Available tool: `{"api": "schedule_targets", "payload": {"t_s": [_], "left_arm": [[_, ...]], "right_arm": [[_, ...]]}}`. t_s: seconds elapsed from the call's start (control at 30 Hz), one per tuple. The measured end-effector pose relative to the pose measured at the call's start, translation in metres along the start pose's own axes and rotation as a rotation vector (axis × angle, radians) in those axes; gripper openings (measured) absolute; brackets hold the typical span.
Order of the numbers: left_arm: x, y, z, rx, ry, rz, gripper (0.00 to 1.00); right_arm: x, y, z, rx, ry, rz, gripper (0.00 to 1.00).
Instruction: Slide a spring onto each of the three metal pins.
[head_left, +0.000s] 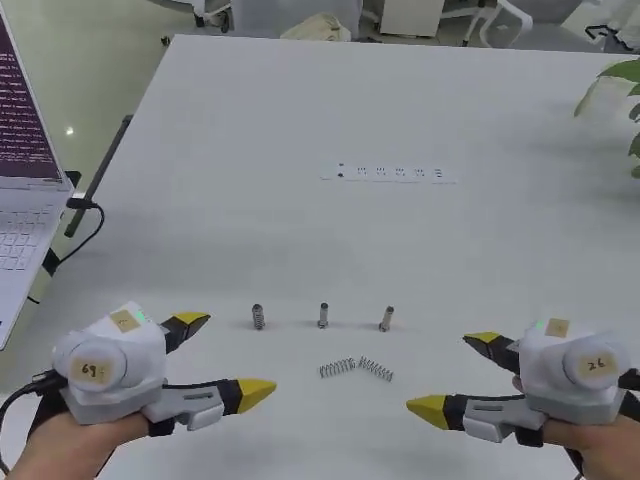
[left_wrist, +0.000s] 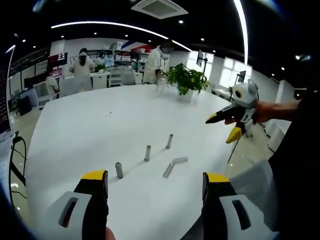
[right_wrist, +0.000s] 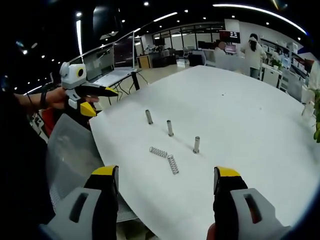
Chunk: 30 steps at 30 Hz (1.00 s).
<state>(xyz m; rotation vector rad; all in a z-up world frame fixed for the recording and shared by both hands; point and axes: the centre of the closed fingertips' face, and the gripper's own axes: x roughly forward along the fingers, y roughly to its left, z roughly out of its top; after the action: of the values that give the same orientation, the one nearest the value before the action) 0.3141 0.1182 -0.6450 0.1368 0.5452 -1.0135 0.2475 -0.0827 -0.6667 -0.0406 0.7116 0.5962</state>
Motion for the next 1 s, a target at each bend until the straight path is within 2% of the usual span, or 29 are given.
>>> {"api": "schedule_targets", "payload": {"t_s": [0.33,0.77,1.0], "left_arm": [[0.028,-0.019,-0.004,0.042,0.048,-0.063,0.73],[0.058,-0.031,-0.018,0.074,0.106,-0.127,0.71],[0.072,-0.034,-0.020,0.081,0.120,-0.156,0.69]], "right_arm": [[-0.004,-0.004,0.003,0.007,-0.011,-0.015,0.77],[-0.007,-0.003,0.003,0.007,-0.004,-0.016,0.77],[-0.010,-0.004,0.002,0.007,0.001,-0.020,0.77]]}}
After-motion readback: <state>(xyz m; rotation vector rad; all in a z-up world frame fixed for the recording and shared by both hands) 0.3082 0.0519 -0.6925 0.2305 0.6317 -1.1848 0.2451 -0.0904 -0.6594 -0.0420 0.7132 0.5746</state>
